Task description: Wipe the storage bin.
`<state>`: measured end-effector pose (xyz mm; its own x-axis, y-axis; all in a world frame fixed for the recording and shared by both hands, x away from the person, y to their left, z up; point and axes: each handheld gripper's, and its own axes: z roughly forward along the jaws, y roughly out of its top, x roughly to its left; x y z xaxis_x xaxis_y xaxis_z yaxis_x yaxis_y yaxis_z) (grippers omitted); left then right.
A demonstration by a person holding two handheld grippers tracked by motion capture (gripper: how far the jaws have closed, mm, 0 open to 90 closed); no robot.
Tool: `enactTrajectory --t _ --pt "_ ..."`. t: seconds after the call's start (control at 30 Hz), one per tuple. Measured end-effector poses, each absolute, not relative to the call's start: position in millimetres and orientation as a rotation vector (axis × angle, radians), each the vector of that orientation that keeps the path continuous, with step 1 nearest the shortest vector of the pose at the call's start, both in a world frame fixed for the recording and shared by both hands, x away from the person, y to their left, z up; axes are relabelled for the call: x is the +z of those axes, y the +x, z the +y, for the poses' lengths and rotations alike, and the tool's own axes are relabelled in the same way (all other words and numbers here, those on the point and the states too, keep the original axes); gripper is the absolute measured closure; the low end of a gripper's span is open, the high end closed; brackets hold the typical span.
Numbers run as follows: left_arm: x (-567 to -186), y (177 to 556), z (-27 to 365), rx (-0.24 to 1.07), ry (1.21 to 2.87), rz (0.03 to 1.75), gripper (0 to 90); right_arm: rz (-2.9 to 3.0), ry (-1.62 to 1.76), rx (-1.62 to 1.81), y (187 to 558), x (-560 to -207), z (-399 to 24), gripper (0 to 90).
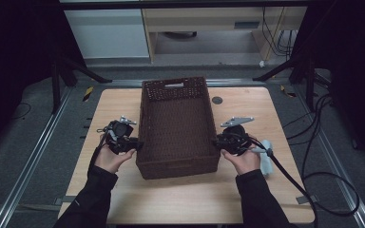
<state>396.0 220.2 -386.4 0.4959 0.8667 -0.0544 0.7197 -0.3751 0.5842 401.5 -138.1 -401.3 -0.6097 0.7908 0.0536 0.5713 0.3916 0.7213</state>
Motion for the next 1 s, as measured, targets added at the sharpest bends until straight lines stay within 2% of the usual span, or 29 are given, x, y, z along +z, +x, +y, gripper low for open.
enactTrajectory --t 0.13,0.2,0.3,0.57,0.8,1.0 --pt "-386 399 224 0.342 2.197 1.262 64.3 2.348 1.202 1.061 404 -400 -140 71.1" --pt "-385 399 224 0.358 2.186 1.252 57.8 2.345 1.209 1.058 406 -400 -141 71.9" --pt "-384 400 223 0.36 2.181 1.245 56.4 2.329 1.219 1.048 409 -401 -142 73.0" --pt "-393 403 214 0.32 2.192 1.222 58.5 2.275 1.242 1.023 414 -402 -144 75.3" --pt "-391 395 205 0.316 2.203 1.23 58.3 2.287 1.224 0.985 407 -399 -144 67.8" --pt "-390 395 206 0.295 2.195 1.229 57.2 2.281 1.246 0.927 407 -402 -145 74.0"
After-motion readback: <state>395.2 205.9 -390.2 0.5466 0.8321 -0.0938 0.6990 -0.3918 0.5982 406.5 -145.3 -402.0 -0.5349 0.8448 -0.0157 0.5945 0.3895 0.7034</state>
